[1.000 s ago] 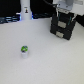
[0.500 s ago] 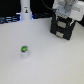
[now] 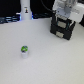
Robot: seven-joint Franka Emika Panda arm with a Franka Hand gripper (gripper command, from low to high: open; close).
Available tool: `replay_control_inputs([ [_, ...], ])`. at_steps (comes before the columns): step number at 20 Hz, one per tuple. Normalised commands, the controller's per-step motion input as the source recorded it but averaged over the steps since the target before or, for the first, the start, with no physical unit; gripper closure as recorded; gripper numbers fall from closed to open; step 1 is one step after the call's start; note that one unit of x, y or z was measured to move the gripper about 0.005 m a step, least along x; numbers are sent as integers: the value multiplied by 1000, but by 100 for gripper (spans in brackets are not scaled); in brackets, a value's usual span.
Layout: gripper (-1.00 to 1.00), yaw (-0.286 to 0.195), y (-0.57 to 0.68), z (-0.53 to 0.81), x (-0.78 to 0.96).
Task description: Open the kcup holder, insert the kcup into the holder, and close the kcup holder
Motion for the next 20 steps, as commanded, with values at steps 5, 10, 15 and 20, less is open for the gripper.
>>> replay_control_inputs([
  [5,100,-5,-1,0,20],
  [10,100,-44,-191,140,633],
  [15,100,-85,-342,215,914],
  [20,100,-88,-354,106,920],
])
